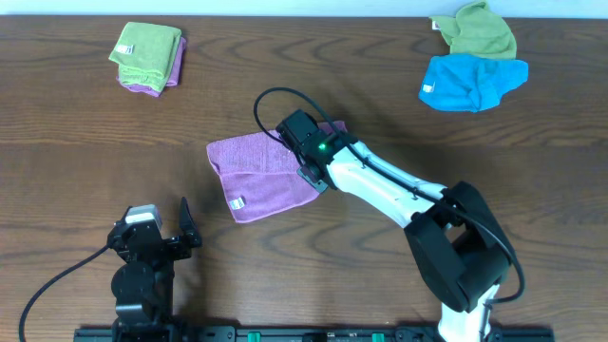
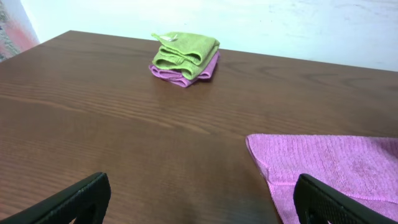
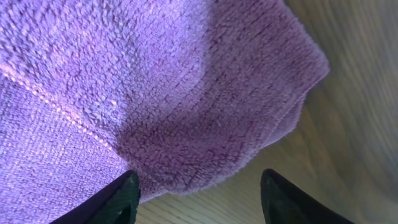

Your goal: Fold the cloth

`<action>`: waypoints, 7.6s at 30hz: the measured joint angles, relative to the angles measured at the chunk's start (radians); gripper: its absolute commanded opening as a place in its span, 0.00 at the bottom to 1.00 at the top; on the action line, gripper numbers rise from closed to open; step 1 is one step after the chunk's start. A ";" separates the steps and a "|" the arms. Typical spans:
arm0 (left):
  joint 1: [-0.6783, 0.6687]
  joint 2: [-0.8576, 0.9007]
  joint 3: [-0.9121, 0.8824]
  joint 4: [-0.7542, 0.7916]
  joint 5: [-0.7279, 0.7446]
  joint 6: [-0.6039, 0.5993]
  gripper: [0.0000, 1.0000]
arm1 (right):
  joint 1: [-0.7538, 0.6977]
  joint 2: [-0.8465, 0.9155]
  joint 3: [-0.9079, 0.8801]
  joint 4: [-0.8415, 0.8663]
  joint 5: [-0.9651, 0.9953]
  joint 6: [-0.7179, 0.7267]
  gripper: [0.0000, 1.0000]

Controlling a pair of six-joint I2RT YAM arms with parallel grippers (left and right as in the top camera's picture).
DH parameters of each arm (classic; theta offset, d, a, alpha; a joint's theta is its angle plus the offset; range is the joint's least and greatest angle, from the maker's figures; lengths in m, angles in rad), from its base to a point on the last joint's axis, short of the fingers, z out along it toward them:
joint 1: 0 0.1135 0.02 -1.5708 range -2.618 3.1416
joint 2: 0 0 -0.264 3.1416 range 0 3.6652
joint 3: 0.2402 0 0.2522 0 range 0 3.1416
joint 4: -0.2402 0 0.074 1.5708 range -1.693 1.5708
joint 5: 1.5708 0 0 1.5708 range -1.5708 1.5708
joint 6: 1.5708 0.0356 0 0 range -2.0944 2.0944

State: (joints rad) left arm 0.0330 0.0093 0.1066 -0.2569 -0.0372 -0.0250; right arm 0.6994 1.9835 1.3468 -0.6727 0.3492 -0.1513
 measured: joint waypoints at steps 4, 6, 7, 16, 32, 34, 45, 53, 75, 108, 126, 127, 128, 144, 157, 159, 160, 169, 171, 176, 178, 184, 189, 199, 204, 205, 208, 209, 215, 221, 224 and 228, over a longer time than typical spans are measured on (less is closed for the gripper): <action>0.000 0.000 0.000 0.000 0.000 0.000 0.95 | 0.000 0.000 -0.011 0.029 -0.002 -0.005 0.30; 0.000 0.000 0.000 0.000 0.000 0.000 0.95 | 0.000 0.000 -0.011 0.040 -0.002 -0.006 0.29; 0.000 0.000 0.000 0.000 0.000 0.000 0.95 | 0.000 0.000 -0.011 0.043 -0.002 -0.006 0.24; 0.000 0.000 0.000 0.000 0.000 0.000 0.95 | -0.005 0.000 -0.013 0.183 -0.002 -0.006 0.02; 0.000 0.000 0.000 0.000 0.000 0.000 0.95 | -0.129 0.003 -0.015 0.666 0.003 0.116 0.01; 0.000 0.000 0.000 0.000 0.000 0.000 0.95 | -0.158 0.005 -0.015 0.736 0.004 0.139 0.22; 0.000 0.000 0.000 0.001 0.000 0.000 0.95 | -0.248 0.031 -0.016 0.671 -0.001 0.283 0.99; 0.000 0.000 0.000 0.000 0.000 0.000 0.95 | -0.285 -0.008 -0.015 0.341 -0.188 0.352 0.99; 0.000 0.000 0.000 0.000 0.000 0.000 0.95 | -0.558 0.088 -0.015 0.210 -0.998 0.258 0.96; 0.000 0.000 0.000 0.000 0.000 0.000 0.95 | -0.456 -0.187 -0.012 0.020 -1.458 0.243 0.95; 0.000 0.000 0.000 0.000 0.000 0.000 0.95 | -0.327 -0.234 -0.024 -0.296 -0.959 0.263 0.90; 0.000 0.000 0.000 0.000 0.000 0.000 0.95 | -0.311 -0.234 -0.035 -0.281 -0.949 0.261 0.90; 0.000 0.000 0.000 0.000 0.000 0.000 0.95 | -0.296 -0.234 -0.052 -0.257 -0.933 0.261 0.91; 0.000 0.000 0.000 0.000 0.000 0.000 0.95 | -0.423 -0.233 -0.471 0.214 -1.104 0.320 0.96; 0.000 0.000 0.000 0.000 0.000 0.000 0.95 | -0.391 -0.233 -0.552 0.486 -1.155 0.442 0.99; 0.000 0.000 0.000 0.000 0.000 0.000 0.95 | -0.361 -0.233 -0.552 0.507 -1.145 0.460 0.99; 0.000 0.000 0.000 0.000 0.000 0.000 0.95 | -0.343 -0.233 -0.552 0.517 -1.142 0.469 0.99; 0.000 0.000 0.000 0.000 0.000 0.000 0.95 | -0.282 -0.211 -0.552 0.577 -1.134 0.555 0.99; 0.000 0.000 0.000 0.000 0.000 0.000 0.95 | -0.282 -0.198 -0.552 0.629 -1.185 0.585 0.99; 0.000 0.000 0.000 0.000 0.000 0.000 0.95 | -0.287 -0.195 -0.515 0.754 -1.458 0.690 0.94; 0.000 0.000 0.000 0.000 0.000 0.000 0.95 | -0.306 -0.195 -0.465 0.766 -1.575 0.724 0.93; 0.000 0.000 0.000 0.000 0.000 0.000 0.95 | -0.345 -0.226 -0.393 0.695 -1.723 0.748 0.89; 0.000 0.000 0.000 0.000 0.000 0.000 0.95 | -0.337 -0.229 -0.394 0.433 -1.602 0.656 0.89; 0.000 0.000 0.000 0.000 0.000 0.000 0.96 | -0.251 -0.224 -0.074 0.029 -0.809 0.424 0.91; 0.000 0.000 0.000 0.000 0.000 0.000 0.95 | -0.242 -0.227 0.068 0.025 -0.575 0.234 0.88; 0.000 0.000 0.000 0.000 0.000 0.000 0.95 | -0.237 -0.221 0.068 0.020 -0.558 0.213 0.88; 0.000 0.000 0.000 0.000 0.000 0.000 0.95 | -0.201 -0.178 0.068 0.034 -0.521 0.171 0.89; 0.000 0.000 0.000 0.000 0.000 0.000 0.95 | -0.184 -0.158 0.068 0.038 -0.514 0.162 0.88; 0.000 0.000 0.000 0.000 0.000 0.000 0.95 | -0.072 -0.032 0.068 0.042 -0.514 0.138 0.87; 0.000 0.000 0.000 0.000 0.000 0.000 0.95 | -0.011 0.008 0.068 0.106 -0.513 0.132 0.79; 0.000 0.000 0.000 0.000 0.000 0.000 0.95 | -0.008 0.016 0.068 0.135 -0.510 0.138 0.75; 0.000 0.000 0.000 0.000 0.000 0.000 0.95 | -0.007 0.033 0.068 0.166 -0.508 0.144 0.72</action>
State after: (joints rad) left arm 0.0330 0.0093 0.1066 -0.2569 -0.0372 -0.0254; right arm 0.6926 2.0163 1.4143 -0.5064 -0.1585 -0.0074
